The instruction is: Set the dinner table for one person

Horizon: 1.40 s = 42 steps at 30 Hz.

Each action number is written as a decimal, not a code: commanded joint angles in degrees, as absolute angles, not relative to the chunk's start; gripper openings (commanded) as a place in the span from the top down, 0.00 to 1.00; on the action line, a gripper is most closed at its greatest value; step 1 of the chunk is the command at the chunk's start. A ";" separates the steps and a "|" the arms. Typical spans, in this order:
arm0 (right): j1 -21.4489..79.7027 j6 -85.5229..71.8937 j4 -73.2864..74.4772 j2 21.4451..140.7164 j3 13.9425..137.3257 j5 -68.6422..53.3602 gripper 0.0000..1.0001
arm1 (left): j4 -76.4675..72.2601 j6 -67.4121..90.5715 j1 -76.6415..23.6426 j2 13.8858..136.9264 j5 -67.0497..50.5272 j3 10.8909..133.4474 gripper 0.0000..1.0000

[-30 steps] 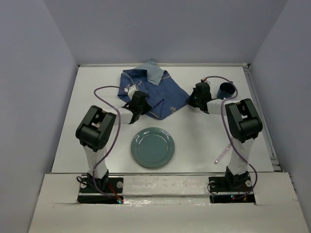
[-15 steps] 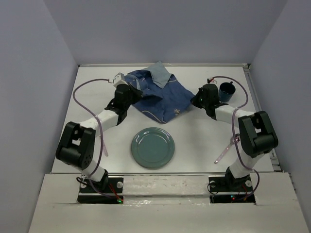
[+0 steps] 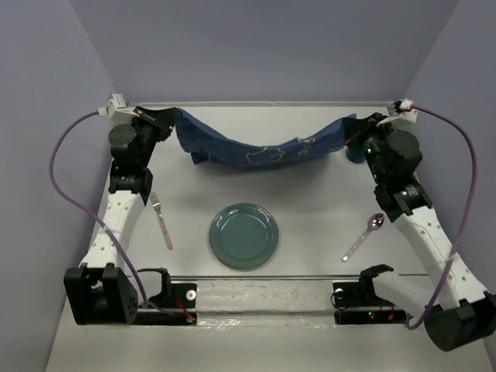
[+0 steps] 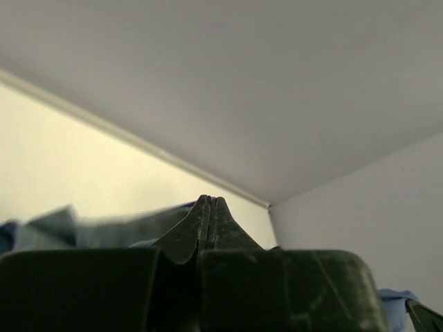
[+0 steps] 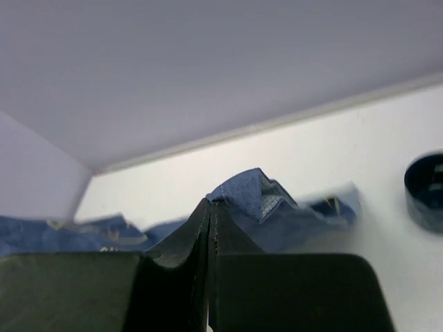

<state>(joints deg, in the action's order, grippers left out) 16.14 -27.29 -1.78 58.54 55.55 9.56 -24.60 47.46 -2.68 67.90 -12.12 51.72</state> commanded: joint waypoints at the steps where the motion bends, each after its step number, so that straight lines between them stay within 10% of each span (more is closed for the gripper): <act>1: 15.82 -23.65 4.20 54.15 63.09 11.87 1.00 | -26.28 50.00 1.65 62.24 -18.72 58.08 1.00; 31: 12.74 -20.48 8.34 99.32 126.36 3.61 1.00 | -14.86 47.82 8.79 95.80 -19.78 109.76 1.00; 42: 12.74 -23.20 -1.29 87.20 90.05 0.27 1.00 | -34.60 51.14 10.19 82.28 -23.03 72.30 1.00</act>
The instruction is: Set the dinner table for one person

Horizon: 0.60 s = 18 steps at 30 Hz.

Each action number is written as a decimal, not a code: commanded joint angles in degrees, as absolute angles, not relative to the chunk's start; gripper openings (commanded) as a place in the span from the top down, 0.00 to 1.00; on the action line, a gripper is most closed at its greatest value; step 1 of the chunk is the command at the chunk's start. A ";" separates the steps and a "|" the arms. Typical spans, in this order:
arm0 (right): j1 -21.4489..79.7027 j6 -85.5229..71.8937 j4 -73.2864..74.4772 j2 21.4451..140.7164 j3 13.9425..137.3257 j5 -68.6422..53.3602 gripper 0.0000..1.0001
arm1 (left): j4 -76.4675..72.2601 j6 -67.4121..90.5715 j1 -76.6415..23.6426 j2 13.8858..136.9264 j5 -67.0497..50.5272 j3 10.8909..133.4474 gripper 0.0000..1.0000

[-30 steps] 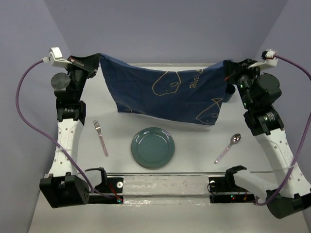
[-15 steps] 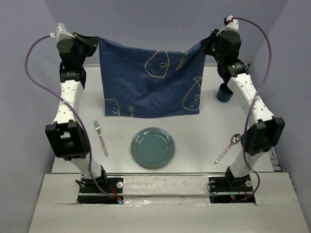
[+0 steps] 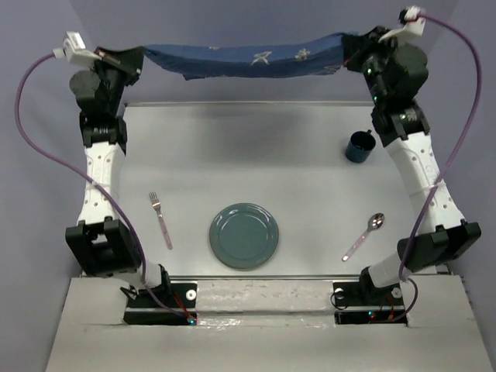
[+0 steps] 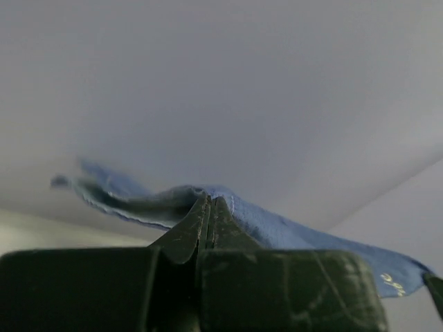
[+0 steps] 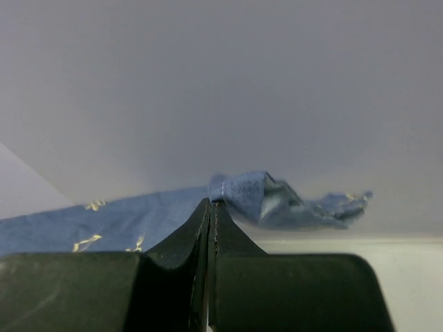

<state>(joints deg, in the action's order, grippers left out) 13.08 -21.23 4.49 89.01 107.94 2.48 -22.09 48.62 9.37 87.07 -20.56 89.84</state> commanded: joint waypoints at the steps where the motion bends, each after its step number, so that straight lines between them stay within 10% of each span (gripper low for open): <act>1: 12.74 -24.07 -4.97 86.40 85.56 -2.52 1.00 | -39.68 52.02 10.28 81.48 -23.29 63.72 1.00; 18: 12.74 -31.02 -17.49 93.17 45.89 -8.00 1.00 | -65.13 57.22 11.16 84.74 -19.87 20.31 1.00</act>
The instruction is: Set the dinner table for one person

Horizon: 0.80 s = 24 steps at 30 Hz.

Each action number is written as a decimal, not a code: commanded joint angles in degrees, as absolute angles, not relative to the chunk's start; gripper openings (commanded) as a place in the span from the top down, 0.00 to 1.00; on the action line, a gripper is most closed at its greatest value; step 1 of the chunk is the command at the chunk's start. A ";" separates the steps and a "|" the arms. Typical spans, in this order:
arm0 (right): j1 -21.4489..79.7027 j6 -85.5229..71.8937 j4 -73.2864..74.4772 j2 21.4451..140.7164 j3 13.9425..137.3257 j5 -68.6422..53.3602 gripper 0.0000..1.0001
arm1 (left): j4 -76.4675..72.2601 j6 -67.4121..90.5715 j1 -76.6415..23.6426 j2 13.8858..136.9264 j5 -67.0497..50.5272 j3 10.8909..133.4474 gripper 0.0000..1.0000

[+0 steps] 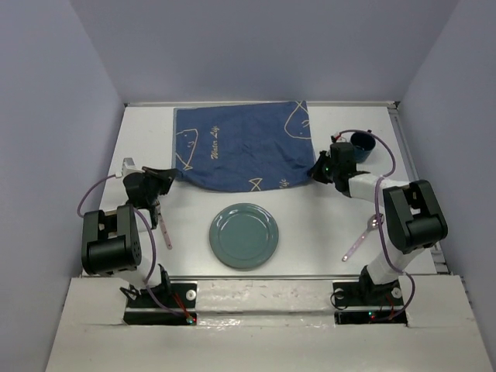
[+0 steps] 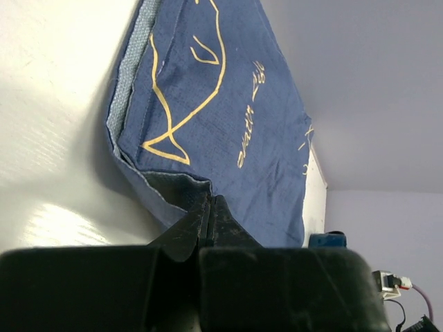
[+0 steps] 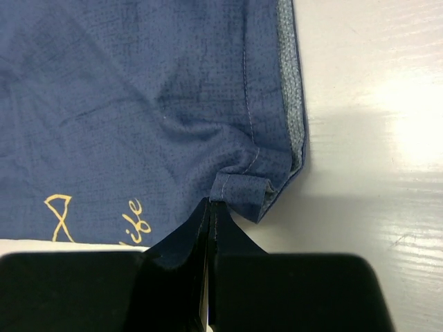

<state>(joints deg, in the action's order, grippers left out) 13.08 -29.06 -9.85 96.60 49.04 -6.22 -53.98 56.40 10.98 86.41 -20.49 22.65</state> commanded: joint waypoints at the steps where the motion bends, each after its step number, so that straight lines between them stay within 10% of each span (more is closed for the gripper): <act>1: 12.74 -31.20 -17.49 92.56 44.92 -7.04 1.00 | -65.21 57.22 11.25 84.12 -19.60 19.52 1.00; 24: 12.74 -37.35 -11.26 74.80 27.86 -2.64 1.00 | -53.61 47.20 11.16 66.10 -16.34 3.00 1.00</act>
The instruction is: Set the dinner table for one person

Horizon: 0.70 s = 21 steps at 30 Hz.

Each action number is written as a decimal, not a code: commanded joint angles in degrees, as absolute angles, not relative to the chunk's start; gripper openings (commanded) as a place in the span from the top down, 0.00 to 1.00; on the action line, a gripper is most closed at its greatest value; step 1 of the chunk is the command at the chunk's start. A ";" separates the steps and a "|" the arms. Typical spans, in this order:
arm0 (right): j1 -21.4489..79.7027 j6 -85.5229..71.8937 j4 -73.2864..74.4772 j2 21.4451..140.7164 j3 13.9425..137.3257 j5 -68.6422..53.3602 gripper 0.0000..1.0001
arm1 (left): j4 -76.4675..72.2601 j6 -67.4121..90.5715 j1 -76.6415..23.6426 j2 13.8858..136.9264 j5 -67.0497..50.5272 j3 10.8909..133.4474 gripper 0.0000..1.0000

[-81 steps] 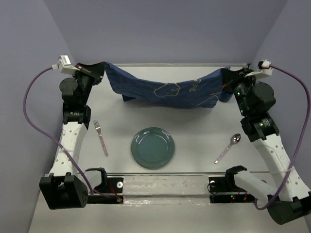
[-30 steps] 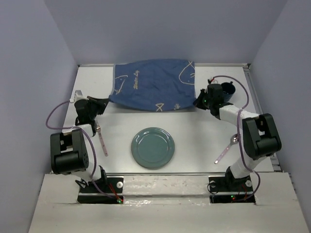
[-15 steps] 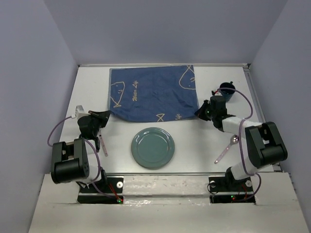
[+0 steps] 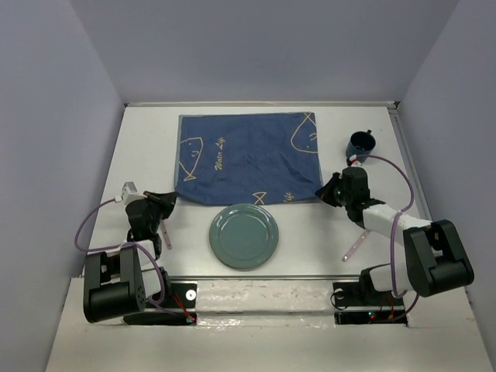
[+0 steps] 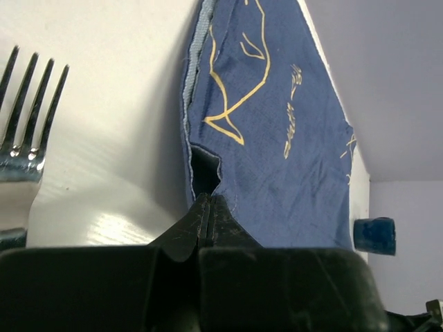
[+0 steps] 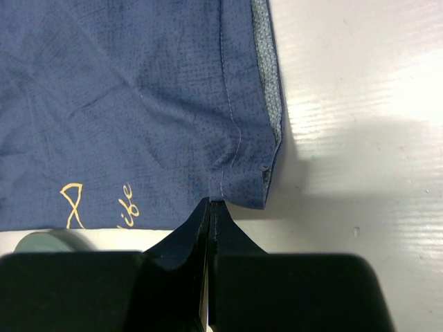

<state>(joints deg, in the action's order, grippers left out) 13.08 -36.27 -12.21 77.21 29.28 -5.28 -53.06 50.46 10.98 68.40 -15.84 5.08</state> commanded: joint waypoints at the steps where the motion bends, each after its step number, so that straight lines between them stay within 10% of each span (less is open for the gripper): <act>1: 12.74 -37.44 -10.99 74.53 27.69 -2.46 1.00 | -53.53 47.02 11.16 65.57 -16.52 2.55 1.00; 21: 12.74 -39.82 -5.45 67.77 24.61 1.93 1.00 | -38.14 49.13 11.25 45.61 -15.91 -1.67 1.00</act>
